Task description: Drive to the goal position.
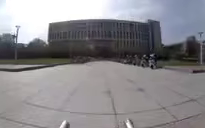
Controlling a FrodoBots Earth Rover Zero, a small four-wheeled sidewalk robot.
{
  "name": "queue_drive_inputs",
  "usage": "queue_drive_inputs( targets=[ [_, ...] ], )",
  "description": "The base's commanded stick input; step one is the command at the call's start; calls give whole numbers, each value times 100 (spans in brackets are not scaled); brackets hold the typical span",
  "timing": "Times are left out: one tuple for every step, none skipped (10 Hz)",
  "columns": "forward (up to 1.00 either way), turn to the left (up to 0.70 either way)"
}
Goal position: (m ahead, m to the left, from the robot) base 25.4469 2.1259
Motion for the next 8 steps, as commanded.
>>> queue_drive_inputs(
  targets=[
    [100, -13],
    [100, 0],
    [100, 0],
    [100, 0],
    [100, 0],
    [100, 0],
    [100, 0],
    [100, 0]
  ],
)
